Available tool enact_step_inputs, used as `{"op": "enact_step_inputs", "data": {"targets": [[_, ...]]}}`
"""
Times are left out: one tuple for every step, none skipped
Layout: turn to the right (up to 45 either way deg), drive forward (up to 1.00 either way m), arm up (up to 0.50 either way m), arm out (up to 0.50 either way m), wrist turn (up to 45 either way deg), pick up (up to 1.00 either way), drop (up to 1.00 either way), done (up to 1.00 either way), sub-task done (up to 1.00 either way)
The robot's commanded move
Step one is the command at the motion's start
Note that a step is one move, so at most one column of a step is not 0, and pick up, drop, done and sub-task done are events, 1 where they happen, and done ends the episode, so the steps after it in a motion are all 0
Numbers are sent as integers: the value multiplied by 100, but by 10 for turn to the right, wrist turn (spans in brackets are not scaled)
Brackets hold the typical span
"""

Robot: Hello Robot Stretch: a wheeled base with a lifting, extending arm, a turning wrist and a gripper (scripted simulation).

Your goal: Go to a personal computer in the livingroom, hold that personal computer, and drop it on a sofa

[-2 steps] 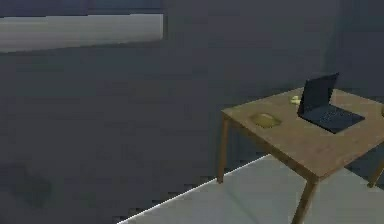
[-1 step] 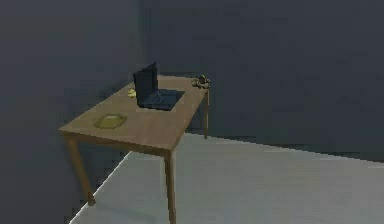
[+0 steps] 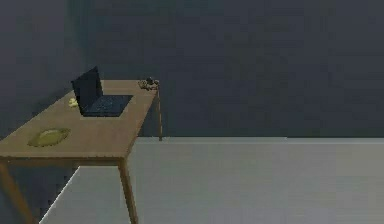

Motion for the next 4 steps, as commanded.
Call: {"op": "enact_step_inputs", "data": {"targets": [[0, 55, 0, 0, 0, 0, 0, 0, 0], [-450, 0, 0, 0, 0, 0, 0, 0, 0], [-450, 0, 0, 0, 0, 0, 0, 0, 0], [-300, 0, 0, 0, 0, 0, 0, 0, 0]]}}
